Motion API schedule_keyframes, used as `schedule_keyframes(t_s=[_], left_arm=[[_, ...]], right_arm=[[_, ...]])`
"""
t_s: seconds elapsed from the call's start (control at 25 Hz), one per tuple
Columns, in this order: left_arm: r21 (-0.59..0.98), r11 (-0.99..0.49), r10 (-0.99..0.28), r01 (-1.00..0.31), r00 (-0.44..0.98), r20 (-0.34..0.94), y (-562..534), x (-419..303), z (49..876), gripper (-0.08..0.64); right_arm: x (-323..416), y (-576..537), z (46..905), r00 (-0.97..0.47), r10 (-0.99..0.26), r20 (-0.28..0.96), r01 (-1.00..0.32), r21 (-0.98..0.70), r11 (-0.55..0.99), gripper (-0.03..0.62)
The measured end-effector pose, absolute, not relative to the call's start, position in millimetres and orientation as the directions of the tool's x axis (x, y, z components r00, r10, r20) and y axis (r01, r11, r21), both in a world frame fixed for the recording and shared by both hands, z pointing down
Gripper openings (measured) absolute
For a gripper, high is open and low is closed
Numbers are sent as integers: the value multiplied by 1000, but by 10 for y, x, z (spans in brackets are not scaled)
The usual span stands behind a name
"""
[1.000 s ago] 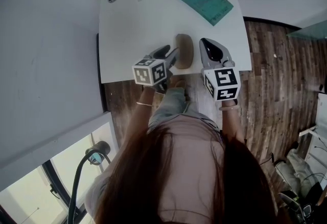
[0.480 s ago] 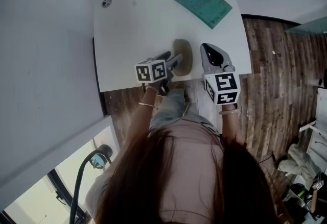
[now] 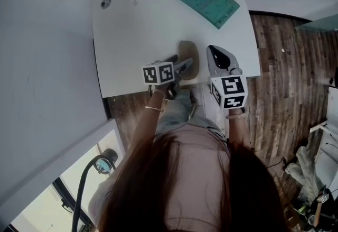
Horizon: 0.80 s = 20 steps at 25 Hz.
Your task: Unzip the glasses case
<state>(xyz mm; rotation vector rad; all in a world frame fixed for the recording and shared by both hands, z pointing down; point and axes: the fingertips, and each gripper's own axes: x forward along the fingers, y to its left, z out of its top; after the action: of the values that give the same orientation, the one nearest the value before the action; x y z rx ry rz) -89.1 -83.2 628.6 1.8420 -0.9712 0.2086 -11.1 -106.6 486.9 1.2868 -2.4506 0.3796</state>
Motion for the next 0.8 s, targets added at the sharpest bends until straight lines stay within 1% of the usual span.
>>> schedule_keyframes(t_s=[0.16,0.8], left_arm=[[715,-175,-499,-677,687,528,-837,-804,6295,330],[779,-218,-348,-588,793,501,-864,-378,6319,330]], right_arm=[[-111,-1080,4900,-522,-737,429,-835,-79,545,3],[-57,-1200,4997,-499,-745,442,-853,-99,512,3]])
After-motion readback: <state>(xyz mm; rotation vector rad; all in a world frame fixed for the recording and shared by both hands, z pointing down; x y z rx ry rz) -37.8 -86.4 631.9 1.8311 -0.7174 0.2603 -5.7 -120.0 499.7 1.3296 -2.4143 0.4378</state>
